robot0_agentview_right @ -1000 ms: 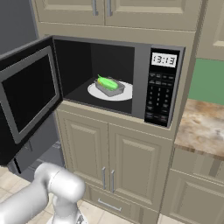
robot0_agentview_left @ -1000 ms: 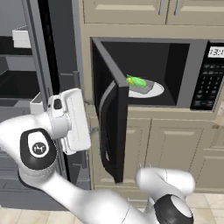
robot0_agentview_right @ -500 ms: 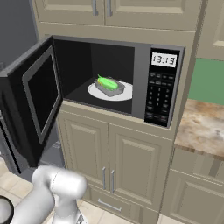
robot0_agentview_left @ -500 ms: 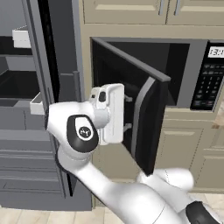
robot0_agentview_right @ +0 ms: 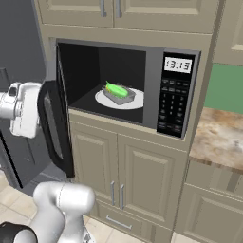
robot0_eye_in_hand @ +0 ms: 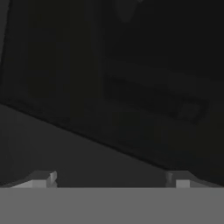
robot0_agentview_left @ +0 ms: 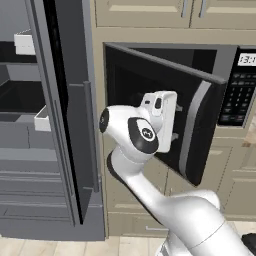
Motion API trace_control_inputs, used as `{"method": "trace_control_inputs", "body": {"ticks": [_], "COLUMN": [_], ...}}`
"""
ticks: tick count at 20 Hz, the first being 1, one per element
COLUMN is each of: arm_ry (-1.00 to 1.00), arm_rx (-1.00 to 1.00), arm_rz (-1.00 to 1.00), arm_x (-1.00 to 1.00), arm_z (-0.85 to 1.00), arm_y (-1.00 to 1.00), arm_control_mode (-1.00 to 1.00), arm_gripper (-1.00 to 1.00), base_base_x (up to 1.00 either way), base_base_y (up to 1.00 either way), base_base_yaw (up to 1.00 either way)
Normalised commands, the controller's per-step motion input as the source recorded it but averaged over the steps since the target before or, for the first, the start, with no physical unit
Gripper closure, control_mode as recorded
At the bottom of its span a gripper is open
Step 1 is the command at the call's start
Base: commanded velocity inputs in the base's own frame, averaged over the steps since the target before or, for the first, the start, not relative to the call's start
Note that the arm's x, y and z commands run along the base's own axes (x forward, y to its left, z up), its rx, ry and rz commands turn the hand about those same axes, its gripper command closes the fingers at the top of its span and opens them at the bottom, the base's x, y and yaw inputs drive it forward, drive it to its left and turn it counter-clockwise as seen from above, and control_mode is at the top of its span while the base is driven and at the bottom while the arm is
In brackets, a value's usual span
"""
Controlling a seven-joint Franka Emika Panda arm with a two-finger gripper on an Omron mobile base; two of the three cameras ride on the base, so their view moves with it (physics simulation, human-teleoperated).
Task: Place the tupperware containing the fish and corn meal in the microwave. Close the microwave door and press the start button to reheat the meal.
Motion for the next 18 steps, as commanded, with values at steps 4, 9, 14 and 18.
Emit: {"method": "trace_control_inputs", "body": {"ticks": [4,9,14,18], "arm_ry": [0.0,0.0,0.0,0.0], "arm_rx": [0.02,0.01,0.04,0.1], "arm_rz": [0.0,-0.04,-0.02,0.0], "arm_x": [0.88,0.97,0.94,0.83], "arm_z": [-0.17,-0.04,0.0,0.0], "arm_y": [-0.71,-0.52,-0.48,-0.52], "arm_control_mode": [-1.0,-1.0,-1.0,-1.0], "arm_gripper": [-1.0,-1.0,-1.0,-1.0], "base_base_x": [0.0,0.0,0.0,0.0], "base_base_y": [0.0,0.0,0.0,0.0], "base_base_yaw": [0.0,0.0,0.0,0.0]}}
